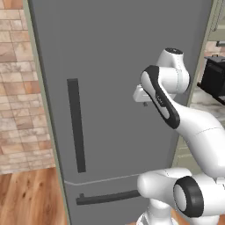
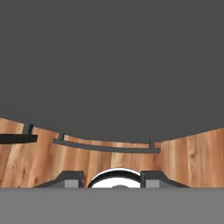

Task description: Gather the tomato and lemon from the fridge and place them on a tray on the dining counter. Then gather the steaks from the fridge and place them on the other tray.

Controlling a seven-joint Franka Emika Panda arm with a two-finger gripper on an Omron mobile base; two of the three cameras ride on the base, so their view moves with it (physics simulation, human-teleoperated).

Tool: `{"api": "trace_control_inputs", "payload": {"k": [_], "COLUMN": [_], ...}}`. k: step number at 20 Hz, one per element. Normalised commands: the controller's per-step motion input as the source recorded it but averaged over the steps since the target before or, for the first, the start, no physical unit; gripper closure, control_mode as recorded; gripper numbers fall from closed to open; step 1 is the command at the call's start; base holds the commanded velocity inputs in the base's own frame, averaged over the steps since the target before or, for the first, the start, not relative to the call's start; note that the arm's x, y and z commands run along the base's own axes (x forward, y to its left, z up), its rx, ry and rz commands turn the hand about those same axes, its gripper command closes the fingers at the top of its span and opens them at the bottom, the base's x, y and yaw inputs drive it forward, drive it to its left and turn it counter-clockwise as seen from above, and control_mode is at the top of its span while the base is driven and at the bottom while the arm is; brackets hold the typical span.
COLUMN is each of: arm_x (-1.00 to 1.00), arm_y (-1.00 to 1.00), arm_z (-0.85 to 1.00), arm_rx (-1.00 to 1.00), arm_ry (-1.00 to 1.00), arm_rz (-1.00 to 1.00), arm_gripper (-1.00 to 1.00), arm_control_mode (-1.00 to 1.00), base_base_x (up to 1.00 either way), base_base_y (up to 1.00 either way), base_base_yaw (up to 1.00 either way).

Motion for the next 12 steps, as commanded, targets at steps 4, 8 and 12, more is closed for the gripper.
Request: {"api": "trace_control_inputs", "payload": {"k": [4, 8, 12], "arm_x": [-0.02, 0.00, 0.00], "arm_y": [0.00, 0.00, 0.00], "arm_z": [0.00, 0.00, 0.00], "arm_rx": [0.00, 0.00, 0.00], "arm_ry": [0.00, 0.00, 0.00], "arm_rz": [0.00, 0.00, 0.00], "arm_gripper": [-1.00, -1.00, -1.00], "arm_control_mode": [1.00, 1.00, 1.00], "base_base_x": [-0.29, -0.52, -0.29], "base_base_y": [0.16, 0.36, 0.48], "base_base_yaw": [0.00, -0.12, -0.32]}}
